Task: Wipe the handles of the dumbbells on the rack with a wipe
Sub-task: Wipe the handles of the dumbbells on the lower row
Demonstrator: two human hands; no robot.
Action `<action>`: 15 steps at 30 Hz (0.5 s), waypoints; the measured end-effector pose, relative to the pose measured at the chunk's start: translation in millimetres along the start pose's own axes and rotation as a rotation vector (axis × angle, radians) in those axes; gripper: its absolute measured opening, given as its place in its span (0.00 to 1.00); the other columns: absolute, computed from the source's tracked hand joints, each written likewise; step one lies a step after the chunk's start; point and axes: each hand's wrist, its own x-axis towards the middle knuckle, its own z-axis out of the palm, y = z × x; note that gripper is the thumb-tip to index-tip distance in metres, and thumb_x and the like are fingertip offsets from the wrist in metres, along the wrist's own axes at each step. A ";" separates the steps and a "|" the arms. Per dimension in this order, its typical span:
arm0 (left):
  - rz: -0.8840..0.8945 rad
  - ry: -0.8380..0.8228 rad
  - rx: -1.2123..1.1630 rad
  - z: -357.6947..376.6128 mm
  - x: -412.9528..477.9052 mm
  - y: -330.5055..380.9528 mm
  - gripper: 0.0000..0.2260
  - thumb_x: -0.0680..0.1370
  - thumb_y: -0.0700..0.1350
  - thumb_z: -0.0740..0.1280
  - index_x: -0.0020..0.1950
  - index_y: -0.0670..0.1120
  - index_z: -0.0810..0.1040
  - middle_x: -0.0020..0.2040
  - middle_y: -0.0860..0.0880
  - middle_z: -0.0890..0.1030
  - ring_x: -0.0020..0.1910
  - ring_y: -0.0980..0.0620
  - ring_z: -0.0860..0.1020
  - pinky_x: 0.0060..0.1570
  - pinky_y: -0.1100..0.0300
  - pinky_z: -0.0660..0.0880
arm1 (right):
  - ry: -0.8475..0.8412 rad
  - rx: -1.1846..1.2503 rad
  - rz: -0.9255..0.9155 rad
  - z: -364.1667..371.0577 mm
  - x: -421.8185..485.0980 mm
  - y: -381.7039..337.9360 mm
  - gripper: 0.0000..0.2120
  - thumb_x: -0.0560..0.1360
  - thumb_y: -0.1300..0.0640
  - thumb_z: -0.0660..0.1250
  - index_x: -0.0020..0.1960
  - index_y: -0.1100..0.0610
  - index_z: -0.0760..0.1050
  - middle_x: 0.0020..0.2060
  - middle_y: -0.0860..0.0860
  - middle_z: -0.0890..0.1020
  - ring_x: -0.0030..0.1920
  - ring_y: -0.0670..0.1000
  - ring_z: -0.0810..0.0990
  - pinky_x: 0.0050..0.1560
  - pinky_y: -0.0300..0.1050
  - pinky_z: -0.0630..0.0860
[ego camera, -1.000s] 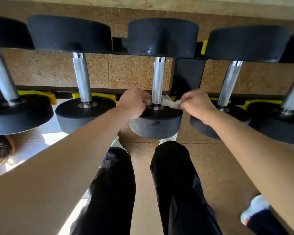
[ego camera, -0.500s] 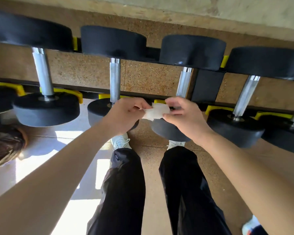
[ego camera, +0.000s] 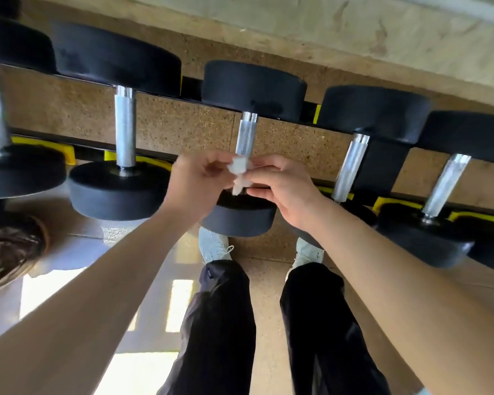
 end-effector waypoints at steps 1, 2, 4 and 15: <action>-0.045 0.061 0.012 -6.3 8.6 -2.8 0.11 0.75 0.34 0.74 0.53 0.47 0.84 0.44 0.52 0.85 0.44 0.53 0.85 0.52 0.51 0.83 | 0.017 -0.164 -0.038 -0.2 3.5 5.7 0.15 0.72 0.65 0.75 0.58 0.60 0.79 0.50 0.54 0.86 0.50 0.50 0.86 0.52 0.46 0.82; -0.080 0.119 0.013 -11.9 18.6 -4.3 0.11 0.75 0.35 0.74 0.55 0.45 0.84 0.45 0.51 0.85 0.45 0.52 0.85 0.52 0.51 0.83 | 0.037 -0.362 -0.081 -2.2 6.3 11.9 0.15 0.71 0.62 0.76 0.57 0.57 0.81 0.49 0.50 0.86 0.50 0.47 0.85 0.57 0.46 0.81; -0.102 0.200 0.014 -17.1 39.2 -4.0 0.11 0.75 0.36 0.74 0.57 0.45 0.84 0.46 0.52 0.85 0.46 0.52 0.85 0.51 0.51 0.83 | 0.029 -0.665 -0.132 -7.6 7.7 25.1 0.14 0.71 0.56 0.76 0.56 0.53 0.82 0.49 0.45 0.85 0.51 0.42 0.83 0.60 0.45 0.78; 0.022 0.054 0.453 17.4 54.8 -25.5 0.05 0.77 0.44 0.73 0.51 0.45 0.85 0.46 0.51 0.83 0.44 0.53 0.80 0.46 0.61 0.75 | -0.026 -0.756 -0.200 -15.2 5.9 39.1 0.10 0.74 0.49 0.74 0.52 0.52 0.85 0.47 0.43 0.85 0.51 0.41 0.81 0.55 0.38 0.75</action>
